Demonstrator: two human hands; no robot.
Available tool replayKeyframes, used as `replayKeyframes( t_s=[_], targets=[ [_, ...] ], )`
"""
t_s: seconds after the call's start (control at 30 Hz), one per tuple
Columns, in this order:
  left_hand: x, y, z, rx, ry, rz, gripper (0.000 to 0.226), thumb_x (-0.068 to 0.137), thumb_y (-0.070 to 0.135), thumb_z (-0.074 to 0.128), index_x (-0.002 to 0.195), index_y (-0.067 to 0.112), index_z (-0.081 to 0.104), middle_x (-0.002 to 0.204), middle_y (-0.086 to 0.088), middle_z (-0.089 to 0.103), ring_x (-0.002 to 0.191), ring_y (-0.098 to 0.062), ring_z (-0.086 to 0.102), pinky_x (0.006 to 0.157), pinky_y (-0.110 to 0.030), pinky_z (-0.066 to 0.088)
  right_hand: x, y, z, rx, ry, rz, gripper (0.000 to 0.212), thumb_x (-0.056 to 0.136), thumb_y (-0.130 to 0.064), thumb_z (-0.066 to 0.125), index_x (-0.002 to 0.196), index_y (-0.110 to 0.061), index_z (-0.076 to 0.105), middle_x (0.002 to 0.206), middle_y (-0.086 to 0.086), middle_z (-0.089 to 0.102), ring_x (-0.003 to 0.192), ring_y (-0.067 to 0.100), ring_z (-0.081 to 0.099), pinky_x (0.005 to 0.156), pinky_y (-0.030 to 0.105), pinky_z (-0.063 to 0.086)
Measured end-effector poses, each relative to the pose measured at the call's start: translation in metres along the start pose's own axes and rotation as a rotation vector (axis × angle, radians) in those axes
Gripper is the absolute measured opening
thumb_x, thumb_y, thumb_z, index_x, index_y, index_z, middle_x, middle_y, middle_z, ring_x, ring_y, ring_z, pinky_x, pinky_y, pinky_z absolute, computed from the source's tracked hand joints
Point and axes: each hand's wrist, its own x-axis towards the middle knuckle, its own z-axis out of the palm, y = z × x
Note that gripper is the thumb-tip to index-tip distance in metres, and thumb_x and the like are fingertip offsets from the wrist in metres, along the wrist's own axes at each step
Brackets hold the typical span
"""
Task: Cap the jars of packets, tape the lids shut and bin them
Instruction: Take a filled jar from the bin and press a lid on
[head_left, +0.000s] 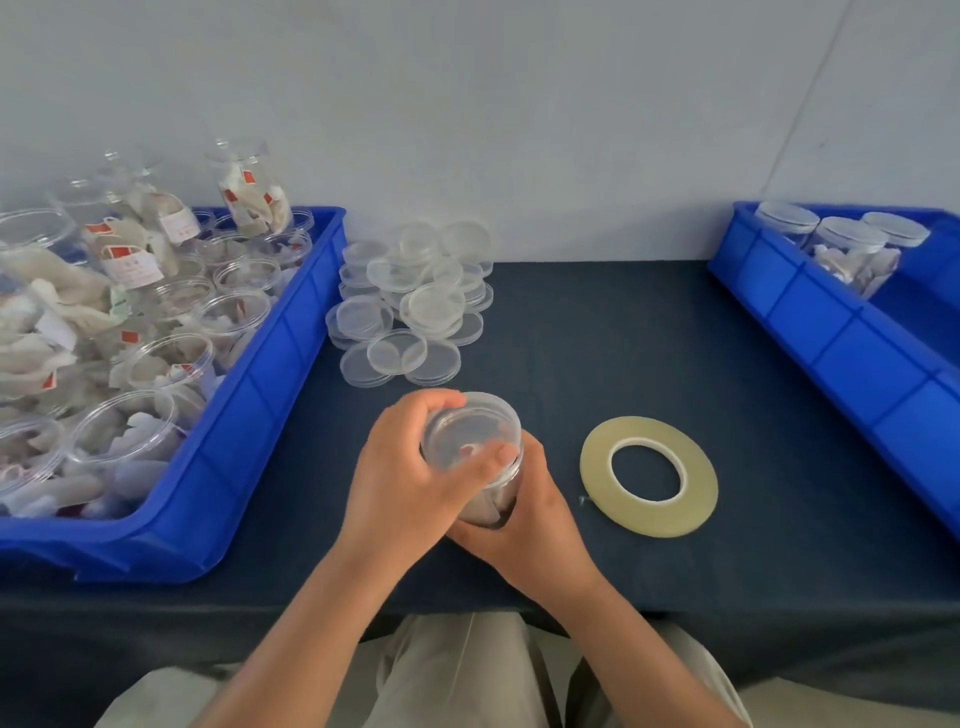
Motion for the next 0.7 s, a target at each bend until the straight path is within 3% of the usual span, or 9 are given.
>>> replayKeyframes(
  t_s=[0.1, 0.2, 0.27, 0.37, 0.43, 0.53, 0.6, 0.7],
  targets=[
    [0.002, 0.003, -0.009, 0.167, -0.098, 0.027, 0.059, 0.085, 0.077, 0.060, 0.134, 0.044, 0.059, 0.153, 0.025, 0.045, 0.144, 0.004, 0.039, 0.110, -0.026, 0.042, 0.000, 0.001, 0.000, 0.000, -0.004, 0.003, 0.095, 0.070, -0.064, 0.091, 0.143, -0.061, 0.029, 0.140, -0.031, 0.053, 0.128, 0.000, 0.058, 0.094, 0.015, 0.055],
    [0.004, 0.018, -0.013, 0.276, -0.211, 0.125, 0.060, 0.098, 0.067, 0.051, 0.153, 0.050, 0.037, 0.165, 0.025, 0.028, 0.153, 0.002, 0.025, 0.114, -0.030, 0.036, 0.000, 0.002, 0.001, 0.008, -0.019, 0.014, 0.091, 0.070, -0.067, 0.088, 0.142, -0.058, 0.033, 0.136, -0.028, 0.056, 0.123, 0.001, 0.062, 0.089, 0.013, 0.054],
    [0.006, 0.029, -0.008, 0.378, -0.273, 0.151, 0.067, 0.095, 0.074, 0.045, 0.156, 0.052, 0.028, 0.162, 0.026, 0.029, 0.150, -0.001, 0.029, 0.106, -0.029, 0.038, 0.003, 0.004, 0.003, -0.011, -0.037, 0.011, 0.081, 0.074, -0.056, 0.088, 0.140, -0.047, 0.042, 0.131, -0.022, 0.059, 0.119, 0.007, 0.064, 0.085, 0.019, 0.056],
    [0.009, 0.040, 0.005, 0.638, -0.310, 0.114, 0.066, 0.094, 0.077, 0.040, 0.151, 0.043, 0.035, 0.147, 0.015, 0.037, 0.132, -0.014, 0.043, 0.095, -0.031, 0.046, 0.006, 0.005, 0.004, -0.023, -0.056, -0.002, 0.060, 0.079, -0.044, 0.084, 0.131, -0.035, 0.053, 0.120, -0.019, 0.060, 0.109, 0.012, 0.066, 0.077, 0.019, 0.054],
    [0.008, 0.043, 0.013, 0.789, -0.289, 0.110, 0.064, 0.095, 0.075, 0.039, 0.146, 0.036, 0.037, 0.137, 0.006, 0.040, 0.118, -0.019, 0.046, 0.086, -0.033, 0.048, 0.006, 0.001, 0.002, -0.052, -0.050, -0.003, 0.051, 0.081, -0.049, 0.076, 0.125, -0.040, 0.053, 0.119, -0.026, 0.056, 0.107, 0.006, 0.063, 0.075, 0.013, 0.050],
    [0.004, 0.044, 0.026, 0.963, -0.260, 0.099, 0.072, 0.092, 0.082, 0.035, 0.143, 0.030, 0.035, 0.123, -0.001, 0.043, 0.100, -0.021, 0.040, 0.073, -0.034, 0.042, 0.003, -0.004, 0.000, -0.110, -0.058, -0.031, 0.047, 0.084, -0.055, 0.058, 0.129, -0.042, 0.049, 0.122, -0.048, 0.041, 0.109, -0.016, 0.053, 0.082, 0.001, 0.042],
    [0.005, 0.043, 0.032, 0.995, -0.224, 0.098, 0.076, 0.091, 0.083, 0.025, 0.140, 0.027, 0.038, 0.119, -0.003, 0.046, 0.096, -0.022, 0.037, 0.070, -0.035, 0.039, 0.002, -0.007, 0.000, -0.129, -0.061, -0.042, 0.046, 0.085, -0.054, 0.052, 0.128, -0.038, 0.049, 0.114, -0.042, 0.045, 0.104, -0.021, 0.051, 0.081, -0.001, 0.040],
    [0.007, 0.041, 0.033, 0.992, -0.187, 0.140, 0.065, 0.097, 0.070, 0.018, 0.140, 0.030, 0.046, 0.119, -0.004, 0.050, 0.100, -0.026, 0.047, 0.070, -0.036, 0.038, 0.003, -0.008, -0.002, -0.162, -0.059, -0.049, 0.050, 0.088, -0.050, 0.054, 0.131, -0.025, 0.054, 0.112, -0.025, 0.050, 0.098, -0.011, 0.053, 0.077, 0.002, 0.040]
  ],
)
